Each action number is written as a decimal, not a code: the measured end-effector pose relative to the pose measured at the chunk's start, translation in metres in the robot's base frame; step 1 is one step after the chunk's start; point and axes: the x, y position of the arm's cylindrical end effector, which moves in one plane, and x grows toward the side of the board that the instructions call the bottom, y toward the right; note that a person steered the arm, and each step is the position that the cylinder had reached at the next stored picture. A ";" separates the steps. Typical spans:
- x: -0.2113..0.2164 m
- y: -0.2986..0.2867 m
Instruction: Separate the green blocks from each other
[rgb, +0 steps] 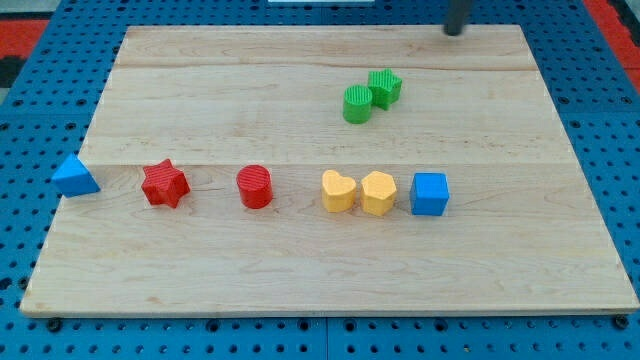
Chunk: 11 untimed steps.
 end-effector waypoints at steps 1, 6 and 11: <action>0.002 -0.103; 0.146 -0.004; 0.193 0.036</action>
